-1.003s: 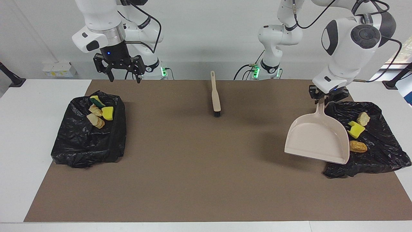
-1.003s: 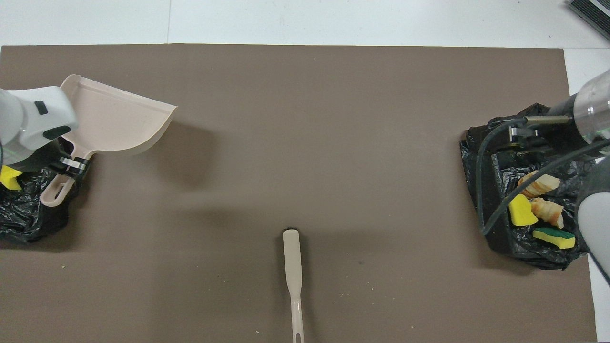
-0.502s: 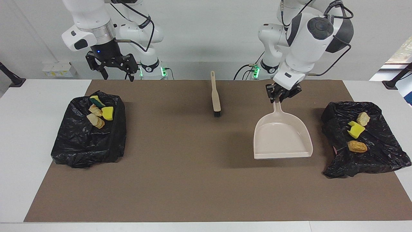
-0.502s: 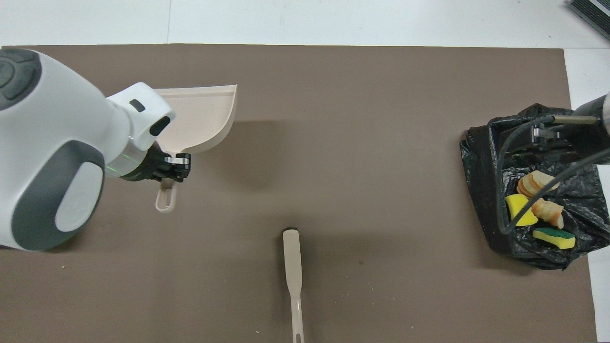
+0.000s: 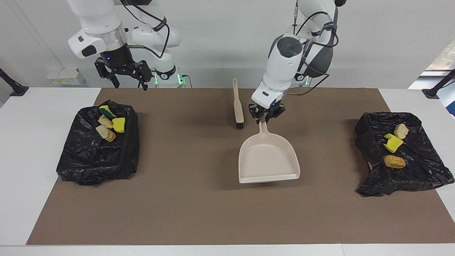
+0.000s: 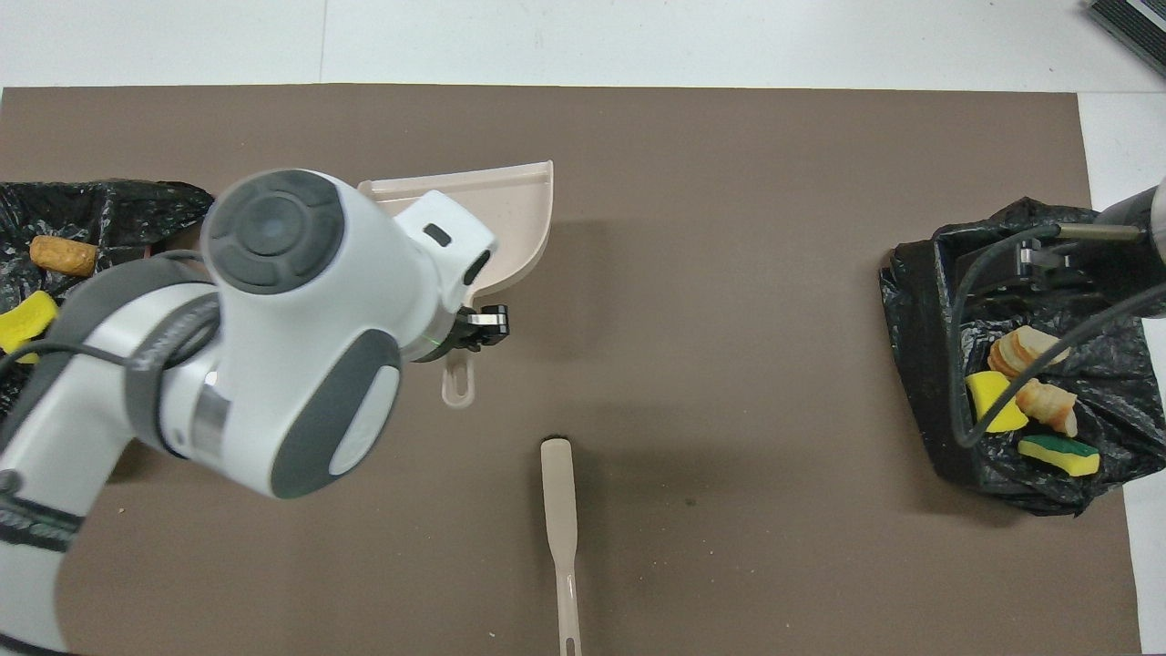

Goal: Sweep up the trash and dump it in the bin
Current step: 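Bring the empty dustpan back to the table center with the left gripper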

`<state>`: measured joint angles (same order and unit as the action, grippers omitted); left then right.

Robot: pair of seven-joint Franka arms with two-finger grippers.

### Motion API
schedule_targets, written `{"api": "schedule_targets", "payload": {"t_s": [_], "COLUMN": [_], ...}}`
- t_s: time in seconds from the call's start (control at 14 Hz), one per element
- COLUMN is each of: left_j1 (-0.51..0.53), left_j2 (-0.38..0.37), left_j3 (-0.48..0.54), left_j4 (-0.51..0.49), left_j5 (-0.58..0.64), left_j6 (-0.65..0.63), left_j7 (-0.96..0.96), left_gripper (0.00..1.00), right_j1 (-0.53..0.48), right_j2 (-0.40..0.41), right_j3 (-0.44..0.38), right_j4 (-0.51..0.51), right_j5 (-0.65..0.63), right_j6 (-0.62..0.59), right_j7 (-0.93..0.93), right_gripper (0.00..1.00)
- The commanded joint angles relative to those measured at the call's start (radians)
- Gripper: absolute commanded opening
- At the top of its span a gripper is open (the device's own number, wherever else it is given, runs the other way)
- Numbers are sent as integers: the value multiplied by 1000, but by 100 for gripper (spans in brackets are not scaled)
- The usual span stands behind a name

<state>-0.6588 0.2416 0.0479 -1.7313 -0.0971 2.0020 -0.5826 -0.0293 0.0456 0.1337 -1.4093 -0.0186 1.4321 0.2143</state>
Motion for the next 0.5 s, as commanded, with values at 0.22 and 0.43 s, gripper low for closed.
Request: {"api": "schedule_targets", "payload": {"t_s": [0.22, 0.43], "left_j1": [-91, -84], "left_j2": [47, 47], "left_j3": [21, 23], "left_j4": [-136, -133], "left_j5": [-13, -10], "left_j6": [247, 238], "left_j7": [-31, -19], "left_gripper": [0, 90], "right_j1": [-9, -9], "right_j2": [-24, -27], "right_j3": [-13, -13], "right_j4": [-36, -39], "right_j5": [19, 19], "right_j6": [17, 16], "right_j7": [-9, -4], "right_gripper": [100, 100]}}
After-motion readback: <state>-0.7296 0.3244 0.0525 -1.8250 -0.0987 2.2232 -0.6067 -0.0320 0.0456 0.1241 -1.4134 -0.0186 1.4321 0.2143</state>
